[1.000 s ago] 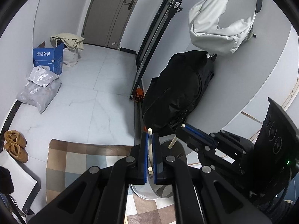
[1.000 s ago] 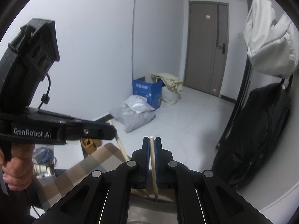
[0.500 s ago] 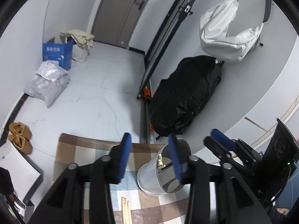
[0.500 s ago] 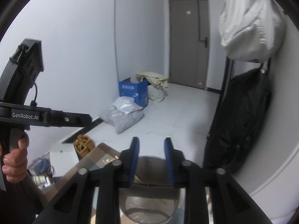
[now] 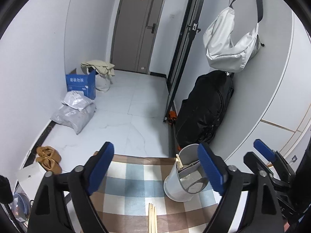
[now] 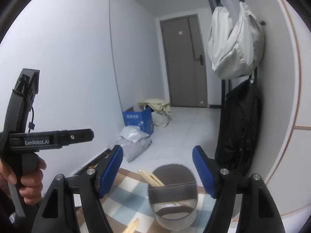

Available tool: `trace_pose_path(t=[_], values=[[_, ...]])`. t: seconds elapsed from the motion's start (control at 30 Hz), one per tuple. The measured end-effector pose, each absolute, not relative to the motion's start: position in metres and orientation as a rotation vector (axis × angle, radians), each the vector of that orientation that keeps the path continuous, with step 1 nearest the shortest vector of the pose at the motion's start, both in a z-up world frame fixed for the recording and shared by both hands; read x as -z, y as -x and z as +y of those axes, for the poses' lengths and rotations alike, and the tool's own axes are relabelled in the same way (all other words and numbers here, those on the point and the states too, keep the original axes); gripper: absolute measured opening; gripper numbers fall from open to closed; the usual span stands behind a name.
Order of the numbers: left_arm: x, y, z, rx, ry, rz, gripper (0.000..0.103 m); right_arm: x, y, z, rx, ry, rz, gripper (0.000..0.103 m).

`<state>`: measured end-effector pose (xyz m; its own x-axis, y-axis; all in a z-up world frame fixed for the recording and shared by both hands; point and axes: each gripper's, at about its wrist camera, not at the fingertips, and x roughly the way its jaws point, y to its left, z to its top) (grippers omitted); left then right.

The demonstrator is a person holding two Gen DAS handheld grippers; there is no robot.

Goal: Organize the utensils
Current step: 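Open both tools to drop the chopsticks into the holder, then move both open tools back toward the chopsticks on the rug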

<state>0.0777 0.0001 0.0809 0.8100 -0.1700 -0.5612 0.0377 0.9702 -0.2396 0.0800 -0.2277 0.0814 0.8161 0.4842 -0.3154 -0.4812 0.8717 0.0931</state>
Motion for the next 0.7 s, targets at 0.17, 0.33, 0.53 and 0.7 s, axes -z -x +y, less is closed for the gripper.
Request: trace_pose_path(t=[0.17,0.33,0.53,0.7], values=[[-0.083,-0.061,-0.004,0.092,0.182,0.589,0.090,-0.082,-0.056,-0.233,-0.505,-0.046,0.310,0.084],[-0.082,-0.044,-0.008,0.071,0.151,0.556,0.097,-0.079,-0.034,-0.235,-0.515,-0.087,0.278,0.097],[-0.071,-0.028,-0.011,-0.007,0.098,0.517,0.100,-0.062,-0.012,-0.234,-0.509,-0.110,0.280,0.102],[-0.055,-0.016,-0.006,0.005,0.101,0.511,0.100,-0.041,-0.001,-0.234,-0.489,-0.122,0.300,0.103]])
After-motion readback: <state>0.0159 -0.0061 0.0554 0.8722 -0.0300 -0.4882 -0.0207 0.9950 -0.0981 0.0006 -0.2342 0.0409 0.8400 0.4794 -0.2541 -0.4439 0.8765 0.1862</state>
